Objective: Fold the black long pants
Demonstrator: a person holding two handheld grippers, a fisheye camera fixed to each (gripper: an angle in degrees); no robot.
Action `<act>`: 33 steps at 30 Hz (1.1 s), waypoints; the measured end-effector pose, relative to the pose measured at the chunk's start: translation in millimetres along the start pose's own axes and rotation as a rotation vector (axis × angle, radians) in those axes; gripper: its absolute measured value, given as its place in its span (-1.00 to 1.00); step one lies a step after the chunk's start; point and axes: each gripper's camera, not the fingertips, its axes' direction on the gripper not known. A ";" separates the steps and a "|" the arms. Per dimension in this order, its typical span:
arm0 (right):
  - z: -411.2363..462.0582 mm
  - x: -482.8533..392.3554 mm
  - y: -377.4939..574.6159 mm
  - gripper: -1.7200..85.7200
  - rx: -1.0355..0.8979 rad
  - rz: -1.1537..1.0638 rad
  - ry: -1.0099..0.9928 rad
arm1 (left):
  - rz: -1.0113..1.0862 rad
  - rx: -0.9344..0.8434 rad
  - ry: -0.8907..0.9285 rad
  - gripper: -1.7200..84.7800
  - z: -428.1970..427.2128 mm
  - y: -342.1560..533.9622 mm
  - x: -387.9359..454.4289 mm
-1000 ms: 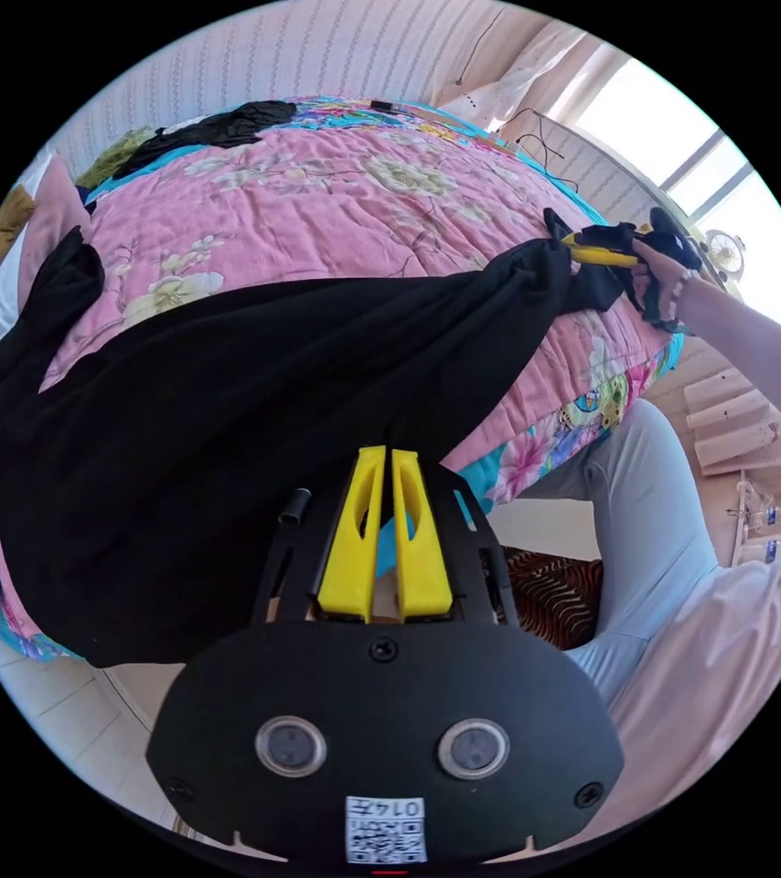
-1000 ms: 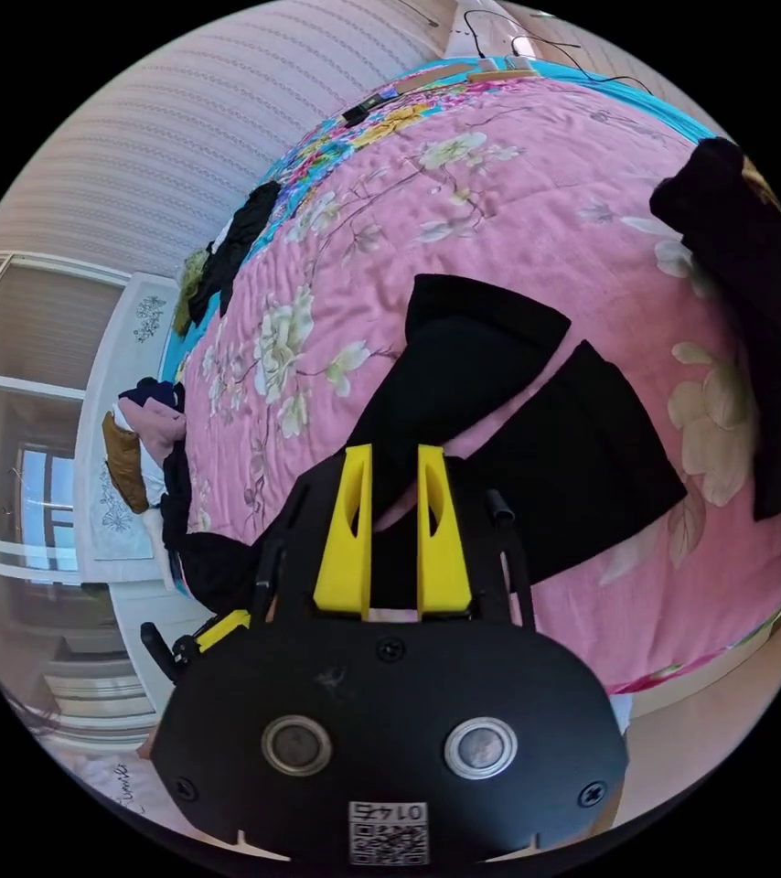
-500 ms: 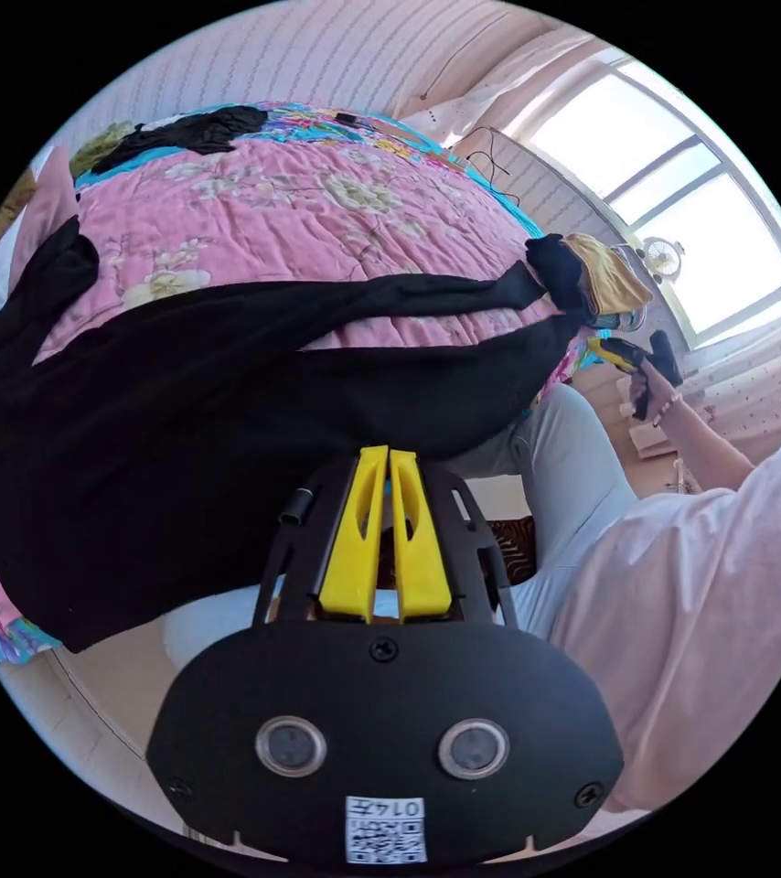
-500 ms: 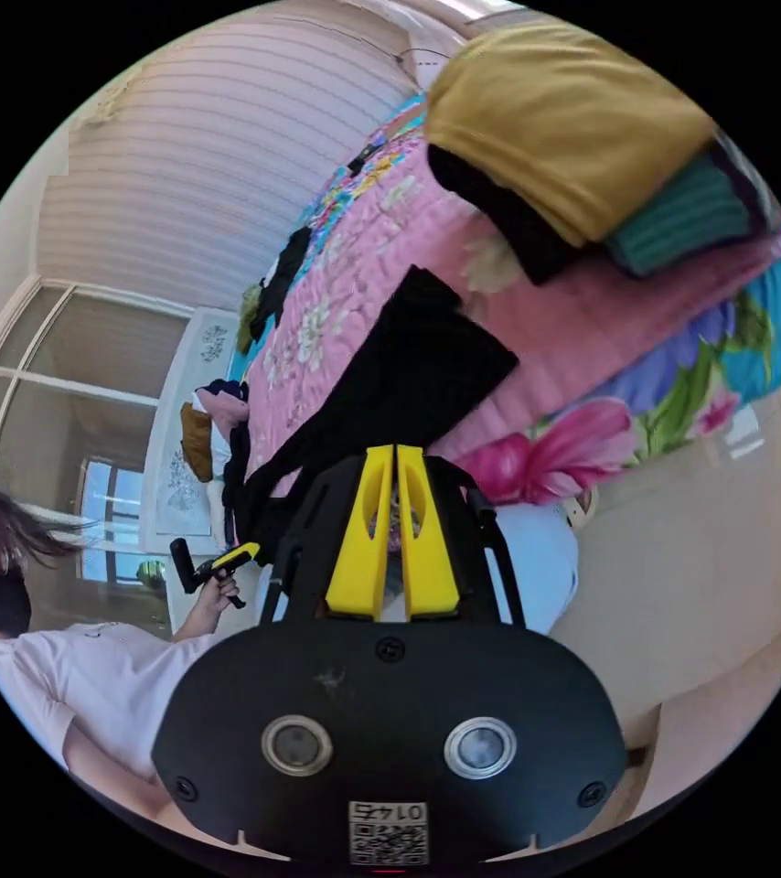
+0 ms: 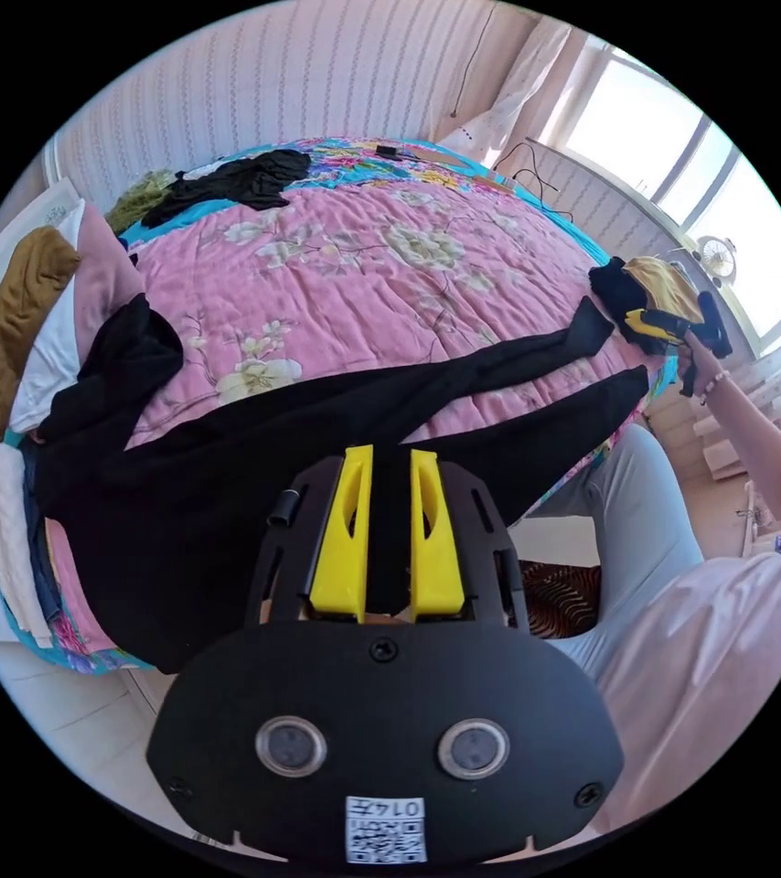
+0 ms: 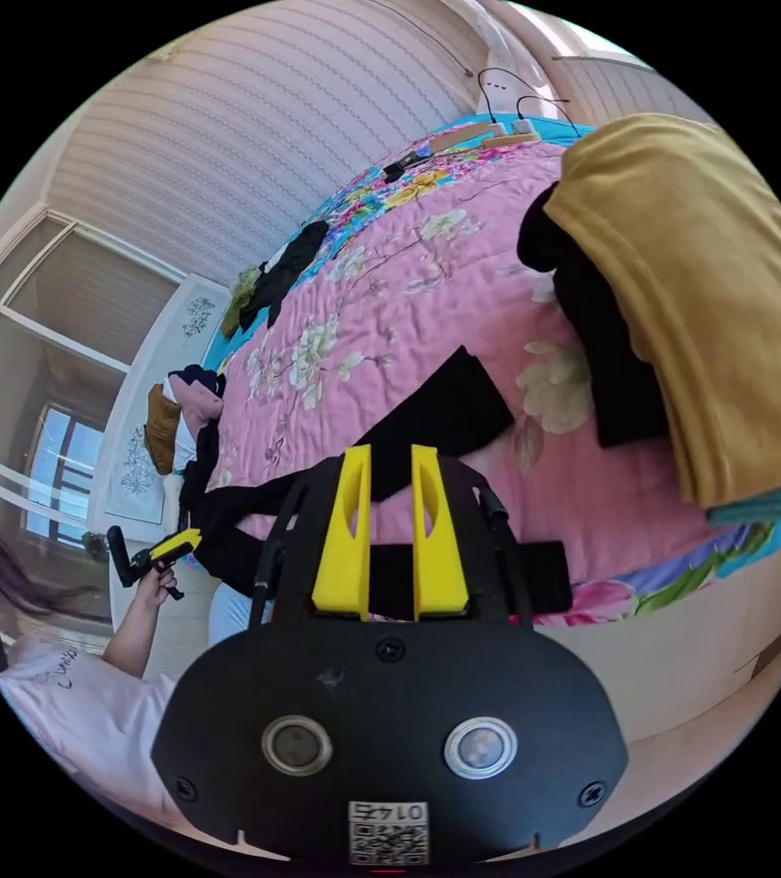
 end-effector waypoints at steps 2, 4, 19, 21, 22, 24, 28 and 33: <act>19.7 -1.9 -27.1 -0.74 -0.048 0.006 0.017 | -0.001 -0.035 -0.010 -0.79 15.9 -9.1 -0.2; 33.1 -1.6 -43.5 -0.71 -0.065 0.024 0.079 | -0.012 -0.061 -0.032 -0.78 32.8 -14.7 -1.3; 59.7 24.1 -67.4 -0.93 -0.054 0.127 0.066 | -0.136 0.011 0.063 -0.97 56.3 -8.6 -27.6; 43.6 16.4 -75.8 -0.94 0.024 0.089 -0.040 | -0.114 0.083 0.080 -0.98 31.0 -11.1 -30.7; 30.7 7.7 -83.0 -0.94 0.078 0.041 -0.110 | -0.105 0.102 0.081 -0.98 23.7 -11.0 -31.2; 8.8 -8.3 -91.1 -0.94 0.164 -0.054 -0.180 | -0.063 0.163 0.054 -0.98 -1.1 -6.0 -30.5; -28.5 -11.9 -82.5 -0.94 0.287 -0.159 -0.266 | -0.011 0.125 0.134 -0.98 3.9 7.1 -25.6; 6.2 49.2 -48.5 -0.93 -0.005 0.079 -0.049 | -0.085 -0.009 0.166 -0.95 53.4 25.0 -23.2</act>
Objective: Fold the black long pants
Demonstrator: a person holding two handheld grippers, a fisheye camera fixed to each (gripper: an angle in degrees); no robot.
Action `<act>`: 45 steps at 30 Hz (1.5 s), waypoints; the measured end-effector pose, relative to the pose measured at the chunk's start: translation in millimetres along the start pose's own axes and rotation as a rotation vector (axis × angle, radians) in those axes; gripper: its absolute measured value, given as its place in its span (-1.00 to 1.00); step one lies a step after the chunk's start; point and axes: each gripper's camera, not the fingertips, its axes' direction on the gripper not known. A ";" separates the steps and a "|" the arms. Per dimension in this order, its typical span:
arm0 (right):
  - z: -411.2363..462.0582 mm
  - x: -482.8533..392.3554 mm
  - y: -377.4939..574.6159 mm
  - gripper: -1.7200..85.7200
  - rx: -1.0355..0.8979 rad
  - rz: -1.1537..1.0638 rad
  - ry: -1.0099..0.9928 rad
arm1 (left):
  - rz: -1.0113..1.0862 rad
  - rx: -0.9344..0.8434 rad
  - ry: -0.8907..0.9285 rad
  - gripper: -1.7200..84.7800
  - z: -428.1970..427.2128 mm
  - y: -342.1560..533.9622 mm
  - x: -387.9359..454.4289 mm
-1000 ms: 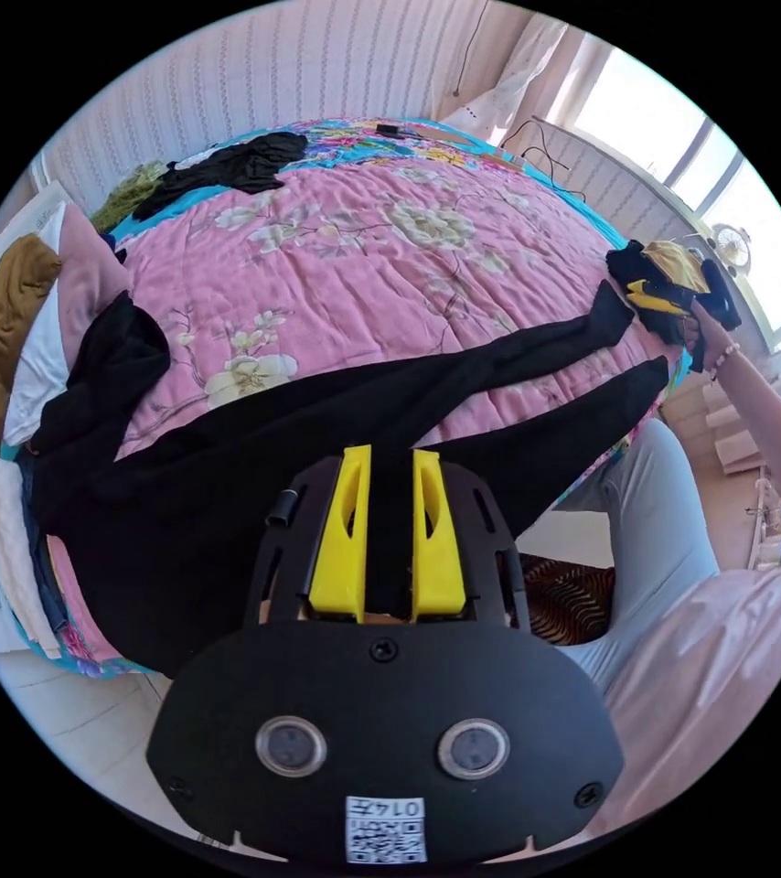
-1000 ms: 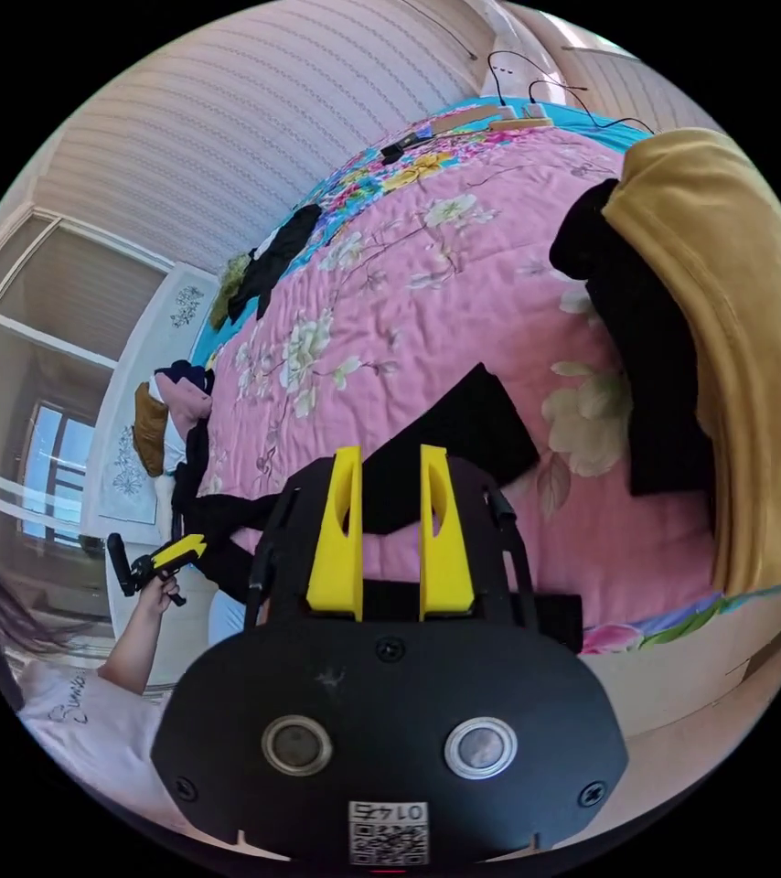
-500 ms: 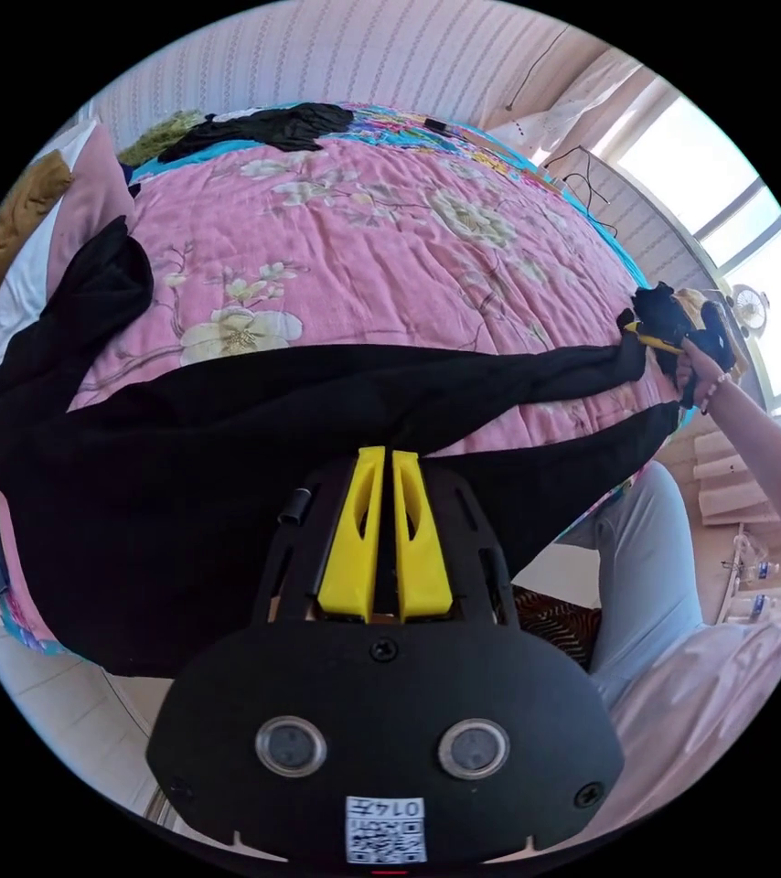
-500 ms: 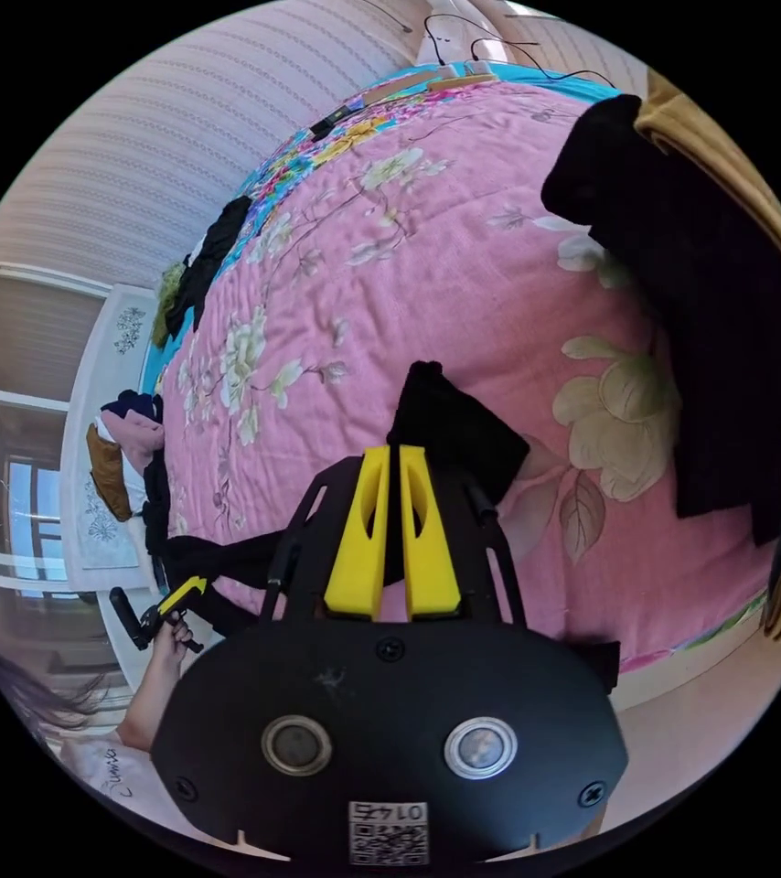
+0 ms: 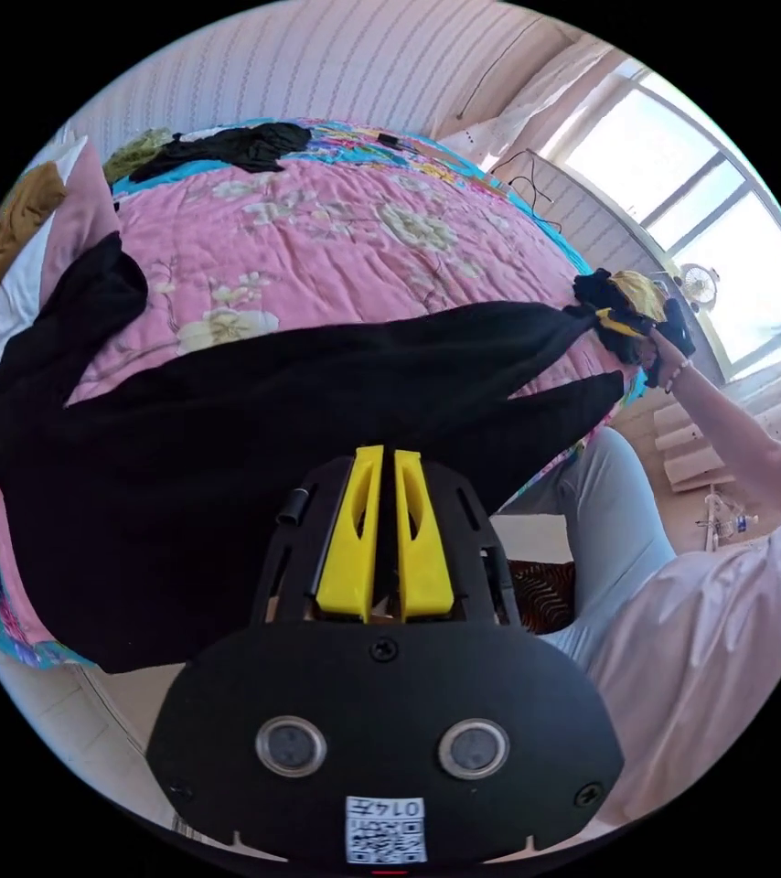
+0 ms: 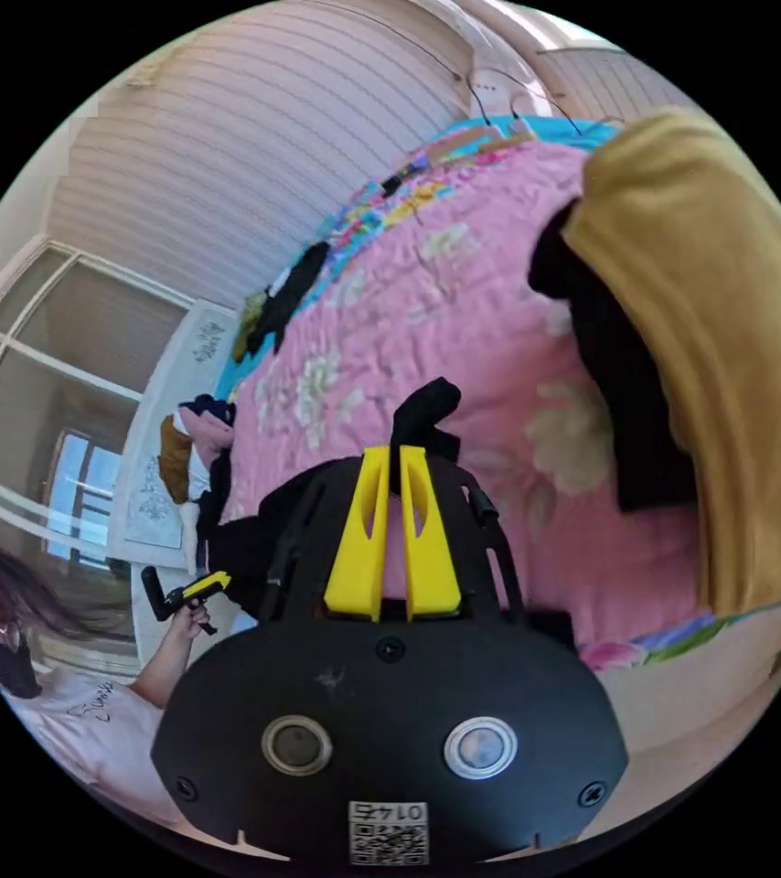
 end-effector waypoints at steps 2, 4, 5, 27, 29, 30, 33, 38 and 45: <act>9.6 24.8 19.9 -0.92 -0.078 0.094 0.056 | 0.005 0.004 -0.004 -0.94 -1.6 2.0 2.8; 3.9 31.1 29.7 -0.92 -0.049 0.121 0.074 | 0.022 0.001 -0.009 -0.93 -9.0 0.6 5.3; -0.9 30.4 32.1 -0.91 -0.033 0.121 0.098 | 0.032 0.004 -0.017 -0.93 -15.3 -1.5 5.8; 13.2 -48.5 -36.1 -0.93 -0.121 -0.198 0.461 | -0.088 -0.030 -0.224 -0.97 45.0 -116.0 -43.5; -6.7 -50.6 -38.9 -0.94 -0.056 -0.199 0.452 | -0.086 0.001 -0.213 -0.98 38.8 -123.4 -42.9; -10.8 -50.4 -40.5 -0.94 -0.044 -0.195 0.443 | -0.091 0.027 -0.214 -0.98 35.1 -129.7 -42.7; -24.1 -49.5 -50.7 -0.95 0.005 -0.167 0.419 | -0.101 0.114 -0.274 -0.98 24.5 -145.8 -40.1; -17.8 -47.6 -66.7 -0.92 0.011 -0.121 0.405 | -0.154 0.035 -0.264 -0.96 51.7 -162.7 -48.0; -34.3 -59.9 -35.8 -0.77 0.048 -0.197 0.331 | -0.058 0.120 -0.270 -0.84 22.7 -144.4 0.8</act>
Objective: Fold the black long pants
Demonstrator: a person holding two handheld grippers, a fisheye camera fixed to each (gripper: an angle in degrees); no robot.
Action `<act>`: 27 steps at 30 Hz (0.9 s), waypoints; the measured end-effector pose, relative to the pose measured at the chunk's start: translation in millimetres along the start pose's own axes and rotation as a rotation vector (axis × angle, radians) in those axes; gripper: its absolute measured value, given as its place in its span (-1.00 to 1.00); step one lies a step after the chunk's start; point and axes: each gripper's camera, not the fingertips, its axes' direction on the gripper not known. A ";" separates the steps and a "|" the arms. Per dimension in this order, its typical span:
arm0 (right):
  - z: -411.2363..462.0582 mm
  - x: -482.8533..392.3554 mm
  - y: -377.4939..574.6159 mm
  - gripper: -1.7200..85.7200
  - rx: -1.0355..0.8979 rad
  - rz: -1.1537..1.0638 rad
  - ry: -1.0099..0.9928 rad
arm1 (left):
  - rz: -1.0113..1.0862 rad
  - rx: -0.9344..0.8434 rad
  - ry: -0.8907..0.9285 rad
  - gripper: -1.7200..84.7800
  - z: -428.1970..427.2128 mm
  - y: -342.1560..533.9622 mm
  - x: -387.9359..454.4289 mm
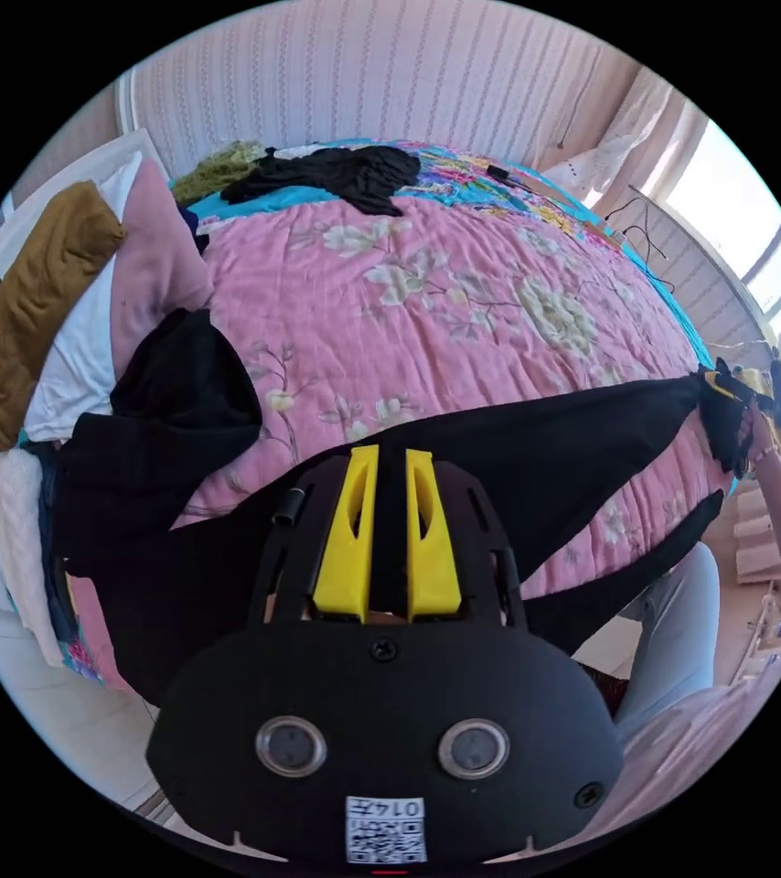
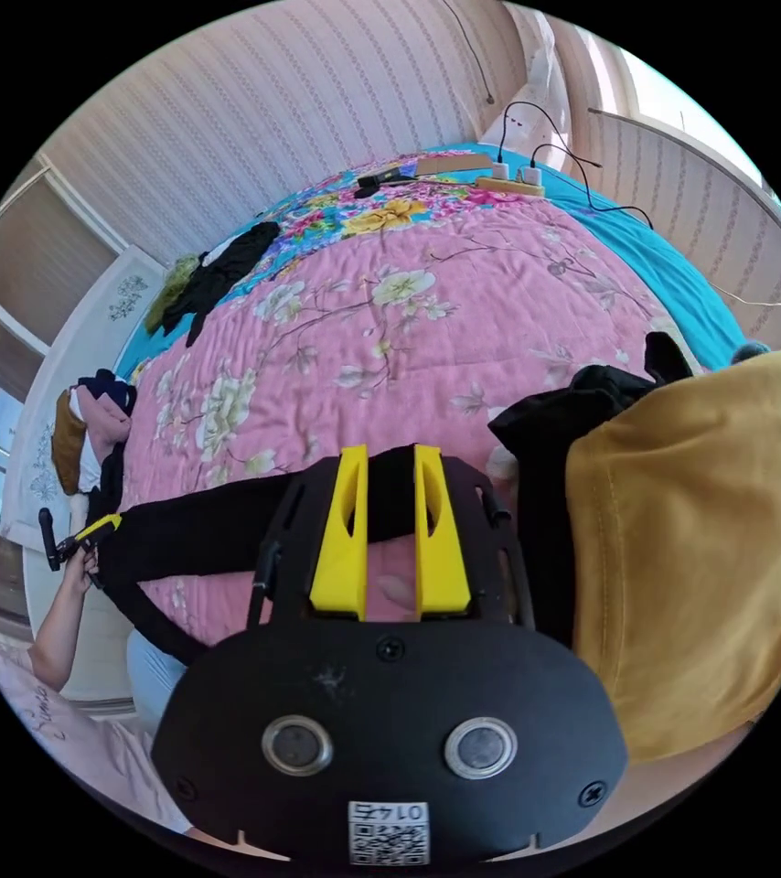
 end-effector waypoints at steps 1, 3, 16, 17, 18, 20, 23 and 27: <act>-11.7 -2.9 14.0 -0.76 0.007 -0.032 -0.017 | 0.035 0.004 0.012 -0.84 -5.0 4.3 8.8; -24.9 -4.6 40.2 -0.76 -0.010 -0.054 -0.011 | 0.152 -0.033 0.111 -0.84 -11.4 25.1 48.7; -28.6 25.9 163.7 -0.89 -0.194 0.195 -0.096 | 0.370 -0.255 0.126 -0.94 38.0 70.0 170.1; -34.9 22.7 161.4 -0.91 -0.172 0.178 -0.103 | 0.372 -0.244 0.129 -0.95 30.3 67.7 169.3; -37.7 20.8 159.5 -0.91 -0.164 0.169 -0.110 | 0.373 -0.229 0.132 -0.96 20.9 65.5 168.2; -46.5 11.1 147.8 -0.92 -0.143 0.130 -0.108 | 0.358 -0.204 0.135 -0.97 7.2 61.6 165.4; -45.9 -4.3 127.6 -0.92 -0.138 0.094 -0.072 | 0.312 -0.177 0.119 -0.97 -8.1 55.0 157.9; -30.1 -18.9 106.2 -0.90 -0.146 0.116 -0.067 | 0.217 -0.169 0.054 -0.98 1.9 53.4 141.1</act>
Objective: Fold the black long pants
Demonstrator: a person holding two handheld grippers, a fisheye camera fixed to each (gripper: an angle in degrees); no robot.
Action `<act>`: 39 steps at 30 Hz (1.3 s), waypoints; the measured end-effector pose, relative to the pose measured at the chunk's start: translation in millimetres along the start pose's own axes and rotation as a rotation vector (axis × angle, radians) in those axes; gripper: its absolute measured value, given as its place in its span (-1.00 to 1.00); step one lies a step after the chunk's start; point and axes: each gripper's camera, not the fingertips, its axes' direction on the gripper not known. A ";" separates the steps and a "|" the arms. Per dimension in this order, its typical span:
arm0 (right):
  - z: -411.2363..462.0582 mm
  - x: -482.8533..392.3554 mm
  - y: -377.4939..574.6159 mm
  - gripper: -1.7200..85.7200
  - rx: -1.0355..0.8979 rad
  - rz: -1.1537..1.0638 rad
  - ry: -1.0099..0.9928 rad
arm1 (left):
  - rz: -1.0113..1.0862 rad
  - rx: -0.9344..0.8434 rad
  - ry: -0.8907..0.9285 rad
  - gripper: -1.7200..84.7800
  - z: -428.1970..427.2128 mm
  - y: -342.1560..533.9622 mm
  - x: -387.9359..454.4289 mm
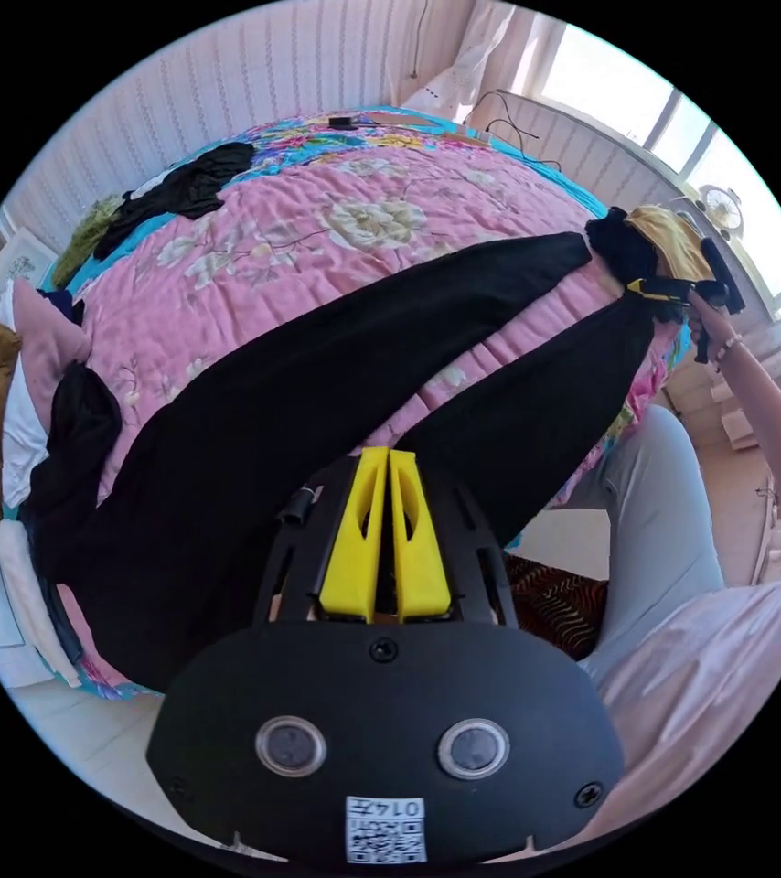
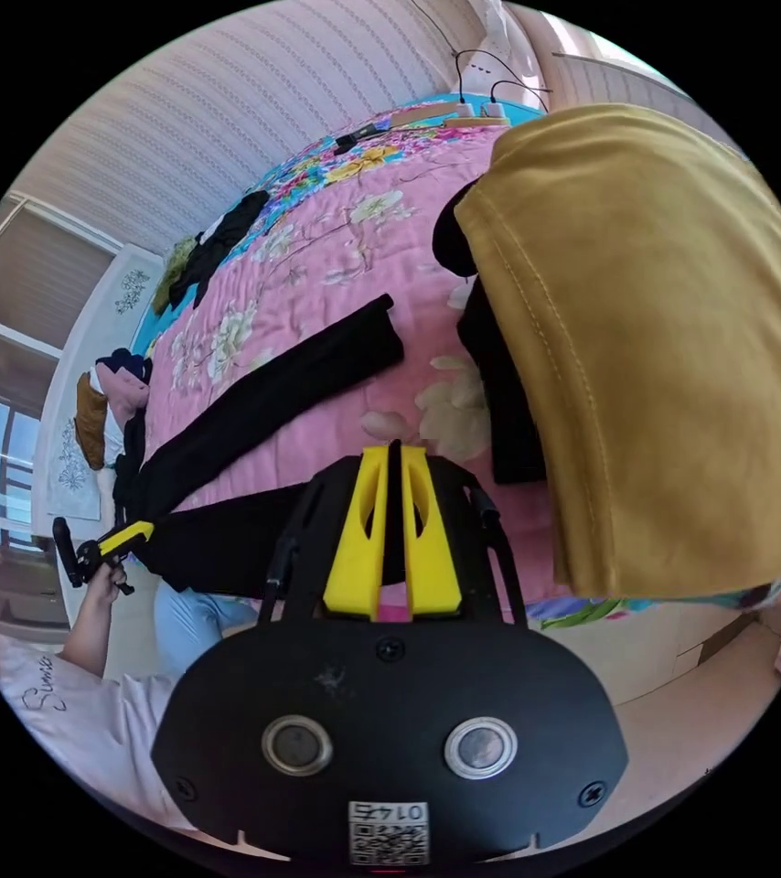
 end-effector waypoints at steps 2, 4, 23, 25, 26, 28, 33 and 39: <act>4.3 -9.0 -2.9 -0.85 0.003 0.025 -0.006 | -0.033 -0.054 0.002 -0.98 12.1 2.0 -8.9; 0.4 -17.3 4.0 -0.83 0.025 0.015 -0.005 | -0.051 -0.094 0.044 -0.98 16.8 6.4 -14.3; -25.0 -72.0 62.2 -0.93 0.091 0.201 0.000 | -0.148 0.049 0.161 -0.84 -63.5 96.6 -81.6; -14.0 -80.0 54.5 -0.93 0.014 0.210 -0.019 | -0.196 0.095 0.174 -0.84 -84.0 120.2 -98.9; -12.1 -90.0 50.5 -0.92 -0.011 0.210 0.011 | -0.239 0.123 0.169 -0.83 -99.3 140.8 -113.3; -18.5 -109.3 46.6 -0.92 -0.004 0.226 0.108 | -0.319 0.166 0.137 -0.84 -123.6 178.6 -138.5; -27.0 -210.8 15.8 -0.90 0.061 -0.003 0.256 | -0.709 0.300 0.011 -0.83 -179.9 335.6 -234.6; 59.8 -464.0 -51.0 -0.85 -0.086 -0.663 -0.075 | -1.072 0.395 -0.008 -0.75 -195.5 487.3 -313.3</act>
